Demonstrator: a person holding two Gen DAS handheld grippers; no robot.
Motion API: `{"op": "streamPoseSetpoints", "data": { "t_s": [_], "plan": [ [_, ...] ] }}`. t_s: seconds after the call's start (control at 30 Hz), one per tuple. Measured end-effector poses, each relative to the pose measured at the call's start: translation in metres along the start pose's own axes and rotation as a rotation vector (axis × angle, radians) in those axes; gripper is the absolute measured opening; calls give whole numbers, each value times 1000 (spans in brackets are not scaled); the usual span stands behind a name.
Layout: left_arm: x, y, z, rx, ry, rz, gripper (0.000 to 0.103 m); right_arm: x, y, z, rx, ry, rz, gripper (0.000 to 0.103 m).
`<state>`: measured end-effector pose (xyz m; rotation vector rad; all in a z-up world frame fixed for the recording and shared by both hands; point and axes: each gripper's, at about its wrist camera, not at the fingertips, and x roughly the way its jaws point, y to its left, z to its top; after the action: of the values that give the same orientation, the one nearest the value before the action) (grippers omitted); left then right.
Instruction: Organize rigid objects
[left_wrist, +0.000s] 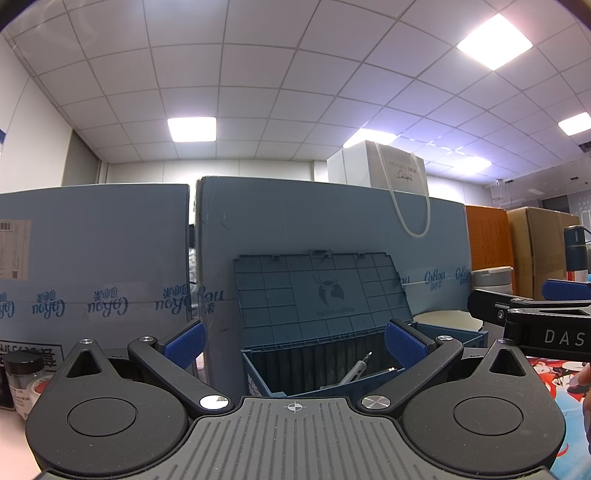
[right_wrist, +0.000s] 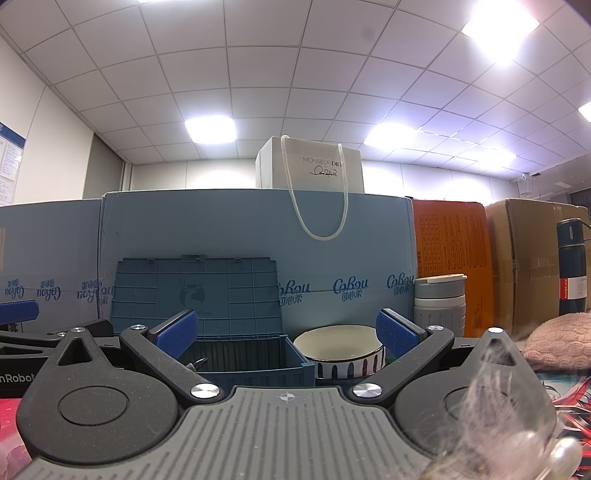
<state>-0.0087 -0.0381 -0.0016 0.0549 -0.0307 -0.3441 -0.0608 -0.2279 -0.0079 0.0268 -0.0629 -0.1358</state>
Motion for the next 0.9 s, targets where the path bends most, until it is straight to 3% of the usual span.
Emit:
{"op": "streamPoseSetpoints", "data": {
  "t_s": [0.9],
  "plan": [
    [0, -1, -1, 8, 1, -5, 103, 0, 0, 0, 4, 1, -3, 103]
  ]
}}
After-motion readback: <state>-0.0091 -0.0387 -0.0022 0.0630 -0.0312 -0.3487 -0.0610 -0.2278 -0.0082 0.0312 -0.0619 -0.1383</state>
